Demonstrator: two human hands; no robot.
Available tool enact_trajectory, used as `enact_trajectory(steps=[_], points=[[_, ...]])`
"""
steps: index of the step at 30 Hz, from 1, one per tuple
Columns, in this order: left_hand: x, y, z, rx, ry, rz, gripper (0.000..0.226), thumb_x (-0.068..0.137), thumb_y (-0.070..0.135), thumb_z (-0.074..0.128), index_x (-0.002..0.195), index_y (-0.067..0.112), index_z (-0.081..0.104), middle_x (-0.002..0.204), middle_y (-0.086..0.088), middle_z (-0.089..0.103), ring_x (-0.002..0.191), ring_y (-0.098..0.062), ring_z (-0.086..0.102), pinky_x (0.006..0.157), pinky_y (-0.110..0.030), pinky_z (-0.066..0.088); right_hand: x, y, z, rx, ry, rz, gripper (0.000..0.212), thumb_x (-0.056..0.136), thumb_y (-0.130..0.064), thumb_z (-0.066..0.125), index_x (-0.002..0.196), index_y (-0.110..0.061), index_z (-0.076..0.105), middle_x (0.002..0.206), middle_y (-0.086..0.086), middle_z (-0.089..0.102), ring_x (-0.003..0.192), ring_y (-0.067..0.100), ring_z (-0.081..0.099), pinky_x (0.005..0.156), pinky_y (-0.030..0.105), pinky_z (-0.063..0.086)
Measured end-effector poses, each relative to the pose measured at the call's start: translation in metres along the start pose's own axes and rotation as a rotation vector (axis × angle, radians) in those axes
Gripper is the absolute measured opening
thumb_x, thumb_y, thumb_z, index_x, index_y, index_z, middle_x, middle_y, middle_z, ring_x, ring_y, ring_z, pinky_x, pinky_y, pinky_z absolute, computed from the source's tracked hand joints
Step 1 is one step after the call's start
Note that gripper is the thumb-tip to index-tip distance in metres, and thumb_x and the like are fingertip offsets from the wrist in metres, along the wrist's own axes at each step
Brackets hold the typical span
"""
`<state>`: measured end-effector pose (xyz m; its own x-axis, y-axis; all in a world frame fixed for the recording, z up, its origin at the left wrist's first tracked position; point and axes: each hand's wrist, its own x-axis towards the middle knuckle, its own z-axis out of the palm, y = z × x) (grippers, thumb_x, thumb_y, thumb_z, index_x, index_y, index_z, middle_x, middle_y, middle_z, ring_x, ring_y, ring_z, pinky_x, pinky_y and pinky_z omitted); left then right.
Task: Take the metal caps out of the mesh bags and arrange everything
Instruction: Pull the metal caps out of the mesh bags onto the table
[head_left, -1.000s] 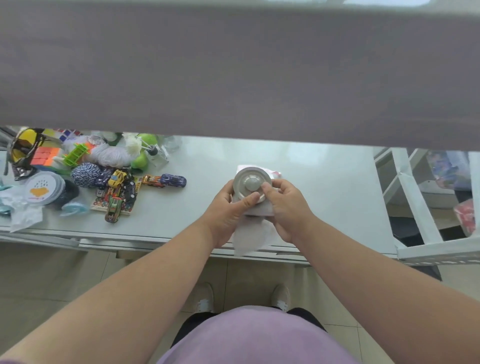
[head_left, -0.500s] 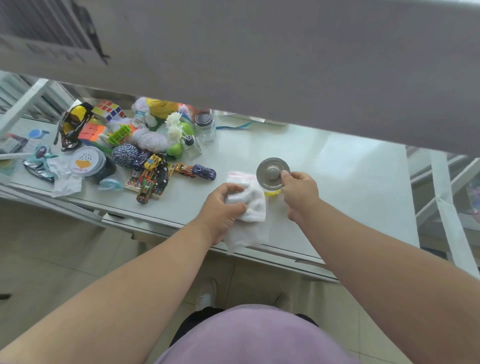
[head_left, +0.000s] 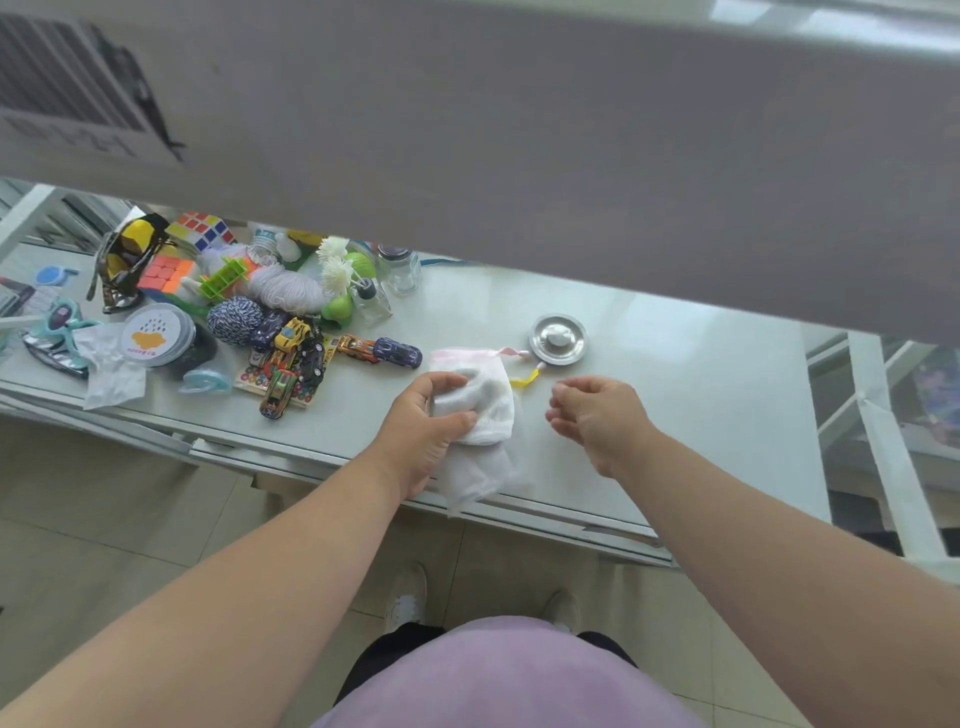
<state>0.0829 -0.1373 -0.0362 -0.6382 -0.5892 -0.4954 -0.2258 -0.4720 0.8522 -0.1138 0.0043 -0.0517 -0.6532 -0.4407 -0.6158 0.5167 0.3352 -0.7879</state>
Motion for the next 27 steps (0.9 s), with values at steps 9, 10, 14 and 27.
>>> enact_trajectory(steps=[9,10,14,27], points=[[0.004,-0.001,-0.007,0.005,-0.044,-0.026,0.034,0.089,0.01,0.084,0.115,0.03,0.075,0.124,-0.012,0.076,0.103,-0.028,0.073,0.078,-0.043,0.064,-0.037,0.019,0.029,0.108,-0.186,0.088,0.018,0.089,-0.013,0.081,0.102,-0.001,0.076,0.086,0.013,0.076,0.068,0.018,0.069,0.062,0.024,0.059],[0.004,0.0,-0.008,0.002,-0.042,-0.039,0.032,0.087,0.015,0.085,0.111,0.033,0.077,0.125,-0.014,0.076,0.103,-0.029,0.073,0.076,-0.042,0.063,-0.037,0.019,0.03,0.109,-0.177,0.087,0.017,0.089,-0.013,0.081,0.101,-0.001,0.076,0.087,0.013,0.075,0.068,0.018,0.069,0.062,0.024,0.059],[0.006,0.001,-0.011,-0.012,-0.051,-0.061,0.025,0.089,0.018,0.083,0.104,0.038,0.081,0.124,-0.014,0.077,0.103,-0.031,0.074,0.072,-0.042,0.064,-0.036,0.02,0.034,0.098,-0.119,0.093,0.017,0.088,-0.01,0.082,0.1,-0.001,0.076,0.08,0.011,0.073,0.062,0.016,0.065,0.058,0.024,0.058],[0.013,-0.003,-0.014,-0.035,0.105,-0.068,0.029,0.098,-0.005,0.07,0.1,0.023,0.075,0.09,-0.002,0.082,0.078,-0.023,0.074,0.06,-0.034,0.064,-0.026,0.031,0.027,-0.071,-0.019,0.093,0.015,0.082,-0.019,0.082,0.077,-0.009,0.073,0.058,0.005,0.066,0.054,0.018,0.058,0.049,0.027,0.05]])
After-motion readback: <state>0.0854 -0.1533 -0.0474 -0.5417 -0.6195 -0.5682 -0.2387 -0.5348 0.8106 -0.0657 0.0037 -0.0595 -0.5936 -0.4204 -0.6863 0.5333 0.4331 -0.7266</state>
